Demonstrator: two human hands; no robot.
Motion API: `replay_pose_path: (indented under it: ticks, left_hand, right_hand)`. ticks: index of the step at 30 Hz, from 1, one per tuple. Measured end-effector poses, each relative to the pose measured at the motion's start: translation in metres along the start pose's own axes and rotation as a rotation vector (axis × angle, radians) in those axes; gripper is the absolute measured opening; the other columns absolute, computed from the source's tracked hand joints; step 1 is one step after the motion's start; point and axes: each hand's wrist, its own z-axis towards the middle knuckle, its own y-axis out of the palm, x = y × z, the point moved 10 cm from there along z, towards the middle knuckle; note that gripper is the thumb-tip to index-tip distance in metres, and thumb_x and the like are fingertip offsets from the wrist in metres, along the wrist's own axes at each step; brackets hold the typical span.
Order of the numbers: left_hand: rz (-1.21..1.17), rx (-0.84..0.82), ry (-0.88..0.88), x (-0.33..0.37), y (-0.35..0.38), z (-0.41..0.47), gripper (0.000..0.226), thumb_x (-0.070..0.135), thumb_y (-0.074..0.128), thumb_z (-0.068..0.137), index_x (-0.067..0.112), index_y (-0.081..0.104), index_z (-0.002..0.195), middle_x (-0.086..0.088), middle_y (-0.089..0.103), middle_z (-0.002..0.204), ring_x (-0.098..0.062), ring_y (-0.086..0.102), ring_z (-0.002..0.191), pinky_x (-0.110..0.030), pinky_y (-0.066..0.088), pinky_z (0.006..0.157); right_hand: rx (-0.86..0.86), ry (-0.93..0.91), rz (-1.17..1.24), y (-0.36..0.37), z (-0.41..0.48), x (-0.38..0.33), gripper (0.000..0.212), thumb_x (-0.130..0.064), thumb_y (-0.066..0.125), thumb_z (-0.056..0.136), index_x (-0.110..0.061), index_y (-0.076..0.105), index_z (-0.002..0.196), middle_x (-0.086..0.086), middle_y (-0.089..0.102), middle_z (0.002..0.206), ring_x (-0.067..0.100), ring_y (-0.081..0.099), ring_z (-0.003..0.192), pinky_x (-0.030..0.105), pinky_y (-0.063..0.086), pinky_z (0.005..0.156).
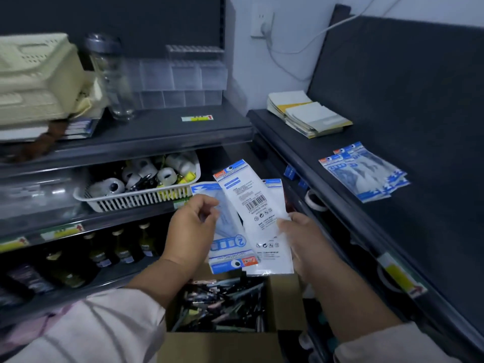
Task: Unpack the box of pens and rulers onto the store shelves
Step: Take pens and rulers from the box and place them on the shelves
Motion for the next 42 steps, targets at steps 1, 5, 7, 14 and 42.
replay_pose_path:
  ticks: [1,5,7,14,42]
  left_hand:
    - [0.017,0.014,-0.002,0.002,-0.003,0.002,0.032,-0.002,0.059,0.087,0.029,0.054,0.082,0.003,0.058,0.084,-0.012,0.056,0.081,-0.011,0.045,0.07]
    - [-0.014,0.076,-0.041,0.01,-0.018,0.011,0.057,-0.005,0.064,0.08,0.033,0.047,0.119,0.009,0.051,0.119,-0.018,0.056,0.112,-0.041,0.049,0.096]
    - [-0.068,0.119,-0.101,0.015,-0.022,0.014,0.082,-0.008,0.063,0.081,0.028,0.027,0.145,0.009,0.047,0.121,-0.017,0.056,0.109,-0.038,0.05,0.091]
    - [-0.262,0.102,-0.443,0.009,0.002,0.013,0.027,-0.012,0.06,0.08,0.012,0.054,0.09,-0.016,0.067,0.094,-0.036,0.066,0.083,-0.053,0.055,0.079]
    - [-0.527,0.458,-0.461,0.018,0.004,0.023,0.014,0.001,0.063,0.087,0.013,0.059,0.093,-0.014,0.07,0.091,-0.033,0.068,0.08,-0.046,0.056,0.075]
  right_hand:
    - [0.002,-0.003,0.003,-0.001,-0.002,-0.003,0.015,-0.002,0.05,0.092,-0.008,0.06,0.082,0.021,0.069,0.09,0.036,0.067,0.084,0.058,0.054,0.08]
    - [-0.012,-0.036,0.031,-0.003,-0.009,-0.019,0.011,-0.005,0.051,0.092,-0.005,0.062,0.09,0.019,0.071,0.089,0.036,0.069,0.083,0.056,0.055,0.078]
    - [-0.038,-0.073,0.051,-0.003,-0.011,-0.03,0.011,-0.003,0.05,0.093,-0.002,0.061,0.092,0.018,0.07,0.085,0.031,0.068,0.075,0.045,0.056,0.069]
    - [-0.187,-0.097,0.073,0.003,-0.007,-0.054,0.01,-0.001,0.049,0.095,0.0,0.059,0.092,0.021,0.068,0.085,0.032,0.067,0.067,0.041,0.054,0.057]
    - [-0.71,-0.101,-0.087,0.061,0.032,-0.086,0.03,0.013,0.062,0.082,-0.006,0.057,0.105,0.009,0.073,0.09,0.023,0.071,0.075,0.035,0.056,0.057]
